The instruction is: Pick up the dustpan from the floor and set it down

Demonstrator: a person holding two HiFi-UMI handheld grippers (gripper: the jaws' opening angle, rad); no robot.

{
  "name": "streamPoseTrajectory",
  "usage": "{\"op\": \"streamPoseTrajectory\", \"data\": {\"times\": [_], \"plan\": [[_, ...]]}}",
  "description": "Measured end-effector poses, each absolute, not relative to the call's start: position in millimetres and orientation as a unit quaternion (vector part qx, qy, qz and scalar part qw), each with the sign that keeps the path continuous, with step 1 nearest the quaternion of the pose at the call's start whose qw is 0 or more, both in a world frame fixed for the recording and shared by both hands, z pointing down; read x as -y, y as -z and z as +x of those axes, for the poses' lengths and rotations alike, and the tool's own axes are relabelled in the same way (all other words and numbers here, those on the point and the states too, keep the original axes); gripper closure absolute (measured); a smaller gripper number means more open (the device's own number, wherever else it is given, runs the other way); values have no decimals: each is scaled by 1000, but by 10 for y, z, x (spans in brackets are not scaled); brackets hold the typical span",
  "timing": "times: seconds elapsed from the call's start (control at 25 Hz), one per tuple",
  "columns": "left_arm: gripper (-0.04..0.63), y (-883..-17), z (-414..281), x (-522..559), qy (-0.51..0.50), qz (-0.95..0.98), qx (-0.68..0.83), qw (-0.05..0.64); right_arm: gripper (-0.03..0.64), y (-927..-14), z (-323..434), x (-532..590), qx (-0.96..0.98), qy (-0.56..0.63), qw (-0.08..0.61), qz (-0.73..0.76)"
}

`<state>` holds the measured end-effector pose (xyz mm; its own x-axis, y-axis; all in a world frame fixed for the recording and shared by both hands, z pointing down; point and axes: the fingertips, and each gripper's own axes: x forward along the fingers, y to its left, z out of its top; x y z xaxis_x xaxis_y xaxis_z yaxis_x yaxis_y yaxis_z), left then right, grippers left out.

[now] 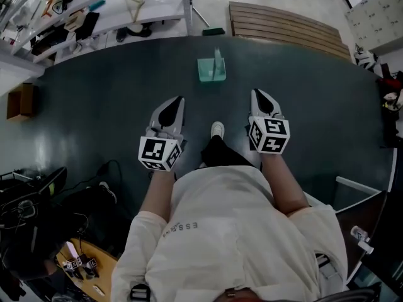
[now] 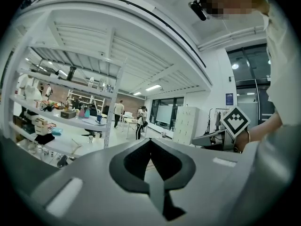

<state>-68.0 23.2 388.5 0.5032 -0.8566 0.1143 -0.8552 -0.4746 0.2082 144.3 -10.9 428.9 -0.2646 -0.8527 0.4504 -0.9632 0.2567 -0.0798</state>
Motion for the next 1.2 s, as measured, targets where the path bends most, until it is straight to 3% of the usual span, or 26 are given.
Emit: {"op": "streamPoseTrajectory", "data": {"times": [0.48,0.84,1.2], "plan": [[578,-4163,-484,1238,-3,835,532,138,626,-4770,1555,1665,787,-202,207,545],[578,-4626,-662,1892,-31,827,534,175,626,-5469,1153,2263,769,-249,262,528],[578,-5141,-863,2608,-35,831,521,194,418,-6496,738,2675,726,-297,326,527]]}}
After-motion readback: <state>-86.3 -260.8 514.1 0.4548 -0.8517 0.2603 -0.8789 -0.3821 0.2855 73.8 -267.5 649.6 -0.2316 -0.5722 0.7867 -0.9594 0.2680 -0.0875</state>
